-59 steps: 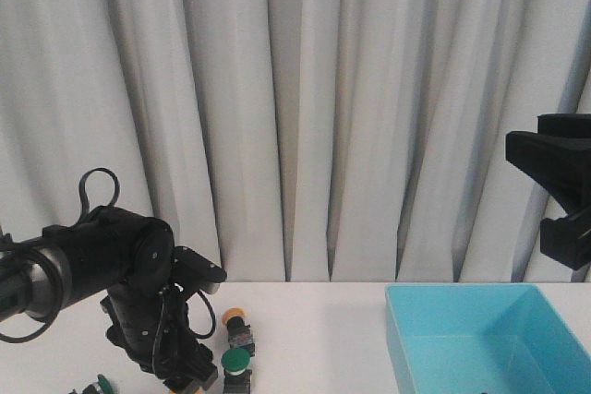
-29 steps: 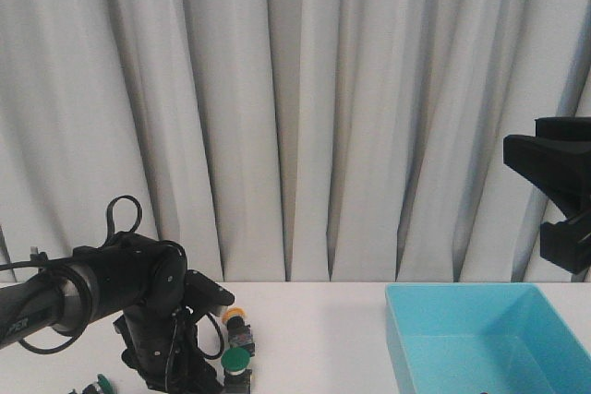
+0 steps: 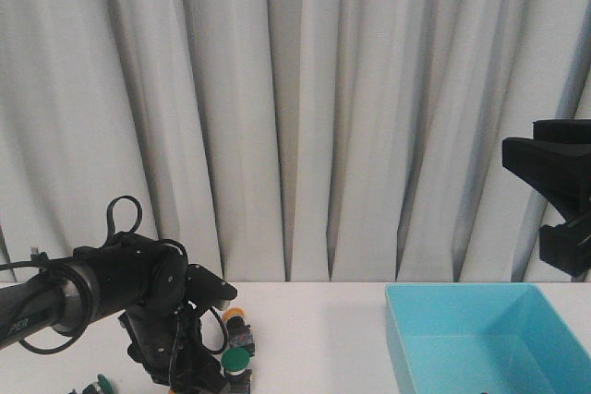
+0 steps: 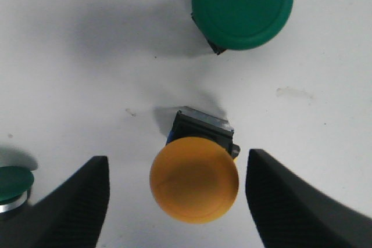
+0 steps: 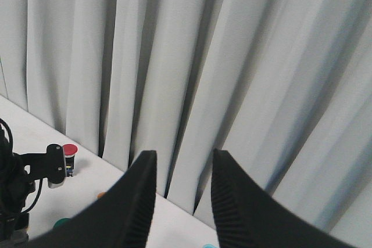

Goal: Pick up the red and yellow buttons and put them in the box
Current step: 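Lower the left gripper onto the yellow-capped button and close it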

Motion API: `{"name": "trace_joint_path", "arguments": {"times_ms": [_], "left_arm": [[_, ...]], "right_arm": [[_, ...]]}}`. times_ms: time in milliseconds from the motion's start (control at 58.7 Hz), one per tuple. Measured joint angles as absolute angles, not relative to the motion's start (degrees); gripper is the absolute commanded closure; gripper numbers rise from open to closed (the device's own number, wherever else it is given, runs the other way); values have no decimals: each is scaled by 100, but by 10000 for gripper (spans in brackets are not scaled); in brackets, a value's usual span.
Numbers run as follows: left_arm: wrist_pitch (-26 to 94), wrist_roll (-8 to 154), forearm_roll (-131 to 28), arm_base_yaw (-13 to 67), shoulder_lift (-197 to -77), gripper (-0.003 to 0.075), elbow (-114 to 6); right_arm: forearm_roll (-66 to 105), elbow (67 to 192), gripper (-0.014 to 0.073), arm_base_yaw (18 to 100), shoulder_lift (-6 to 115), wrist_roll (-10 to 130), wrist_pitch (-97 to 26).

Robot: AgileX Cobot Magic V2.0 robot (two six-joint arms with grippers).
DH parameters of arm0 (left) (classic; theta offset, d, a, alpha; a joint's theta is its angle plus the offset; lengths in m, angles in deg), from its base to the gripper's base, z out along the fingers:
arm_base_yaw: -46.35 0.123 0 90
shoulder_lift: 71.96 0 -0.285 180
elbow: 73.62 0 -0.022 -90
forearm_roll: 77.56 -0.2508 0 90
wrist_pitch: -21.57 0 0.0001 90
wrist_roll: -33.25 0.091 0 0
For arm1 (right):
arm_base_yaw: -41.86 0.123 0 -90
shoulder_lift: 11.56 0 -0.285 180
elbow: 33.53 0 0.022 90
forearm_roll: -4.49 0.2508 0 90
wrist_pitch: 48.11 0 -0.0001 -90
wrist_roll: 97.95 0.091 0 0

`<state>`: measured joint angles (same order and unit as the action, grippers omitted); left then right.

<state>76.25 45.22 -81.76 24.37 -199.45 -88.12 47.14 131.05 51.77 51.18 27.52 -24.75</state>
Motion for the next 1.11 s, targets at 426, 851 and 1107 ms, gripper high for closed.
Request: {"name": "trace_joint_path", "arguments": {"times_ms": [426, 851, 1107], "left_arm": [[7624, 4524, -8176, 2437, -20198, 249, -8812], [7634, 4524, -8176, 2437, -20270, 518, -8812], [7745, 4528, -8160, 2437, -20355, 728, -8942]], "right_arm": [[4709, 13105, 348, 5177, 5118, 2757, -2430], [4709, 13105, 348, 5177, 5118, 2757, -2424], [4709, 13105, 348, 5177, 5118, 2757, -2404]]}}
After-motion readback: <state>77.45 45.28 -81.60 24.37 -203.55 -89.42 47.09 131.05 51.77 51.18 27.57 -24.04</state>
